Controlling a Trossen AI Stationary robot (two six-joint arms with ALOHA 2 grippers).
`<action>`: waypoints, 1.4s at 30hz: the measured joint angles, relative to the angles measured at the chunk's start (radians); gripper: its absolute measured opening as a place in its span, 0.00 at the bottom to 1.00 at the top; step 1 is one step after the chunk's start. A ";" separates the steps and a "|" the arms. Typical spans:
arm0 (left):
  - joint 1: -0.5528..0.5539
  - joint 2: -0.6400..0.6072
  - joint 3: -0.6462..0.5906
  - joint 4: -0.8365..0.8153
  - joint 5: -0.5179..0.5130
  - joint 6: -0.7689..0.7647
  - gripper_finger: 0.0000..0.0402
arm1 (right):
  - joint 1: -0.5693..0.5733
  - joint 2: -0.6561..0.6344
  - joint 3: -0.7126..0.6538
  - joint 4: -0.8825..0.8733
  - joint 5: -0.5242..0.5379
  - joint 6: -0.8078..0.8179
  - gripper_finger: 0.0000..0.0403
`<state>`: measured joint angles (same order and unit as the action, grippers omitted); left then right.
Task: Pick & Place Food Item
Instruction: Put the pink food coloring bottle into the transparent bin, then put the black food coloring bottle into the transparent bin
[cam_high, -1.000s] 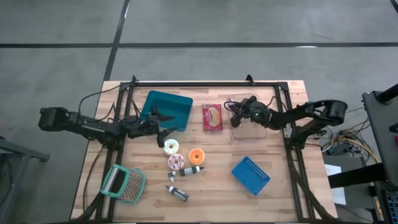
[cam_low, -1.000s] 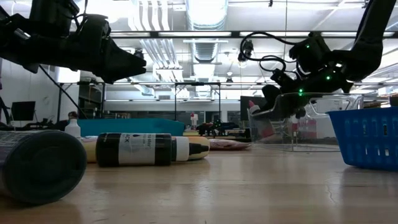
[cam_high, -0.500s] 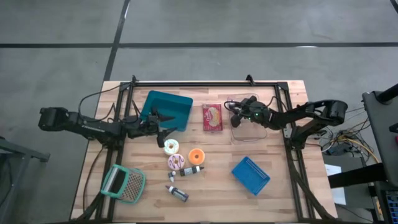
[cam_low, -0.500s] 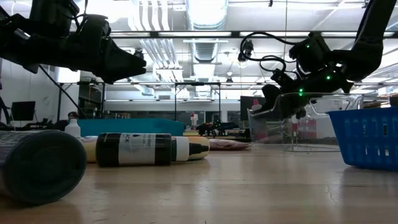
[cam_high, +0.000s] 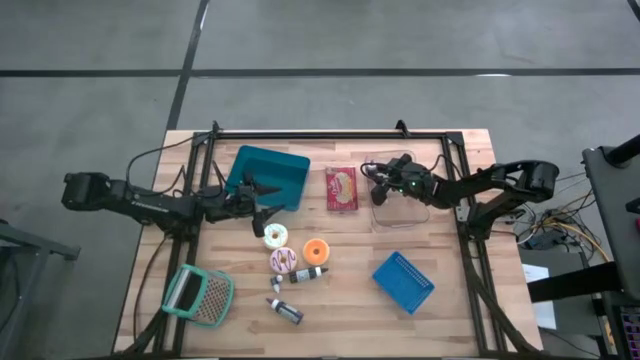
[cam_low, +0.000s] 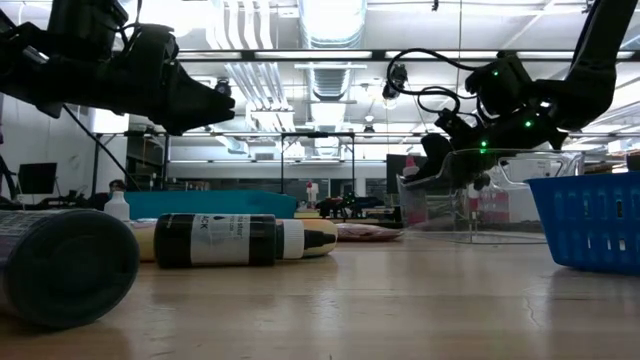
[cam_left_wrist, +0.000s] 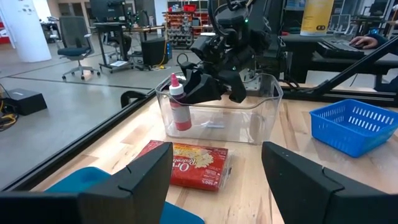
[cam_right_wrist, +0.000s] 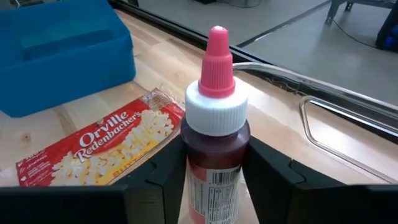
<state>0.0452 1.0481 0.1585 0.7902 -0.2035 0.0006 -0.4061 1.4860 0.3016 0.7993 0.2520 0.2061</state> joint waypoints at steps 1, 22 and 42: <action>0.000 0.000 0.000 0.000 0.000 0.000 0.63 | 0.000 0.000 0.000 0.000 0.000 0.000 0.38; 0.000 0.000 0.000 -0.006 0.000 0.000 0.63 | 0.000 -0.038 0.000 0.006 0.000 -0.051 0.53; 0.000 0.000 -0.001 -0.028 0.002 0.001 0.63 | 0.366 -0.320 0.085 -0.280 0.002 -0.213 0.53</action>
<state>0.0452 1.0481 0.1577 0.7624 -0.2012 0.0013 -0.0404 1.1660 0.3869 0.5189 0.2536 -0.0066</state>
